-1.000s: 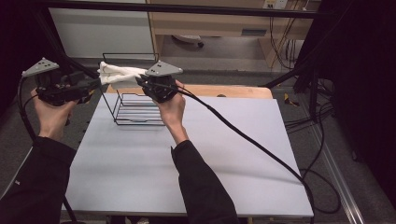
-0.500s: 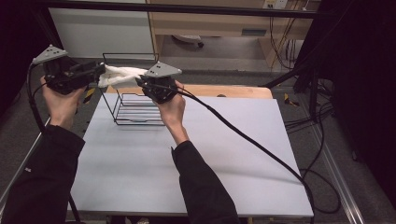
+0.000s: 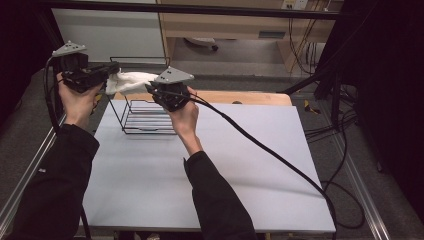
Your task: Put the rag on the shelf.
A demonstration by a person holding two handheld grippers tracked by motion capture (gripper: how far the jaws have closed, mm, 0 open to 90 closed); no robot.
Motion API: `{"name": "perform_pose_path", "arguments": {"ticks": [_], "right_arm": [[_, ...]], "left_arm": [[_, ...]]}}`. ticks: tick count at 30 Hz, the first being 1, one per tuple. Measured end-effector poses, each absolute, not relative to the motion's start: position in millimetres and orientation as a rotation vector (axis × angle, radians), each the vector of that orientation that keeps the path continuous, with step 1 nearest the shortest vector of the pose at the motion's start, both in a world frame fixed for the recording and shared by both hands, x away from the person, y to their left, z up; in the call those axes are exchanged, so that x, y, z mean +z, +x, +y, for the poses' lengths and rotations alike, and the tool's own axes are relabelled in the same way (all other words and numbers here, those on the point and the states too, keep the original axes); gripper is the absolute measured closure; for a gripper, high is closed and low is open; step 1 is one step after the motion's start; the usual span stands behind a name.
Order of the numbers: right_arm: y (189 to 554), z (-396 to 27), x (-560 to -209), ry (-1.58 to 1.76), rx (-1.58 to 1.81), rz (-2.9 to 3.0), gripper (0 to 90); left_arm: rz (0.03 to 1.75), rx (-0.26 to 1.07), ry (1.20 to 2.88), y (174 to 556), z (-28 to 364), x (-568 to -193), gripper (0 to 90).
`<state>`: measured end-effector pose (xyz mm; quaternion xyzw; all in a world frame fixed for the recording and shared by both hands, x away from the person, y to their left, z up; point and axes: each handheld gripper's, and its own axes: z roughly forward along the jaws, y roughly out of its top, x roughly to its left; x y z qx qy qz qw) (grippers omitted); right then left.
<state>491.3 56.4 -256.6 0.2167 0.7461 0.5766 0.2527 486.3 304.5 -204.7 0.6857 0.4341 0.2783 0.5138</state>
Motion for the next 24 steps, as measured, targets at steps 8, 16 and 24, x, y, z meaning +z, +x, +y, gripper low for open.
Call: {"name": "perform_pose_path", "arguments": {"ticks": [8,16,24], "right_arm": [[490.6,56.6,-257.7,0.588,1.555,2.031,81.8],[487.6,56.5,-257.5,0.578,1.551,2.056,73.3],[479.1,49.6,-240.0,0.57,1.614,2.043,64.3]], "left_arm": [[1.046,0.672,1.715,467.4,308.5,-225.4,85.8],[1.064,0.64,1.72,467.5,309.5,-244.2,87.0],[1.075,0.621,1.734,471.8,306.6,-256.7,87.4]]}}
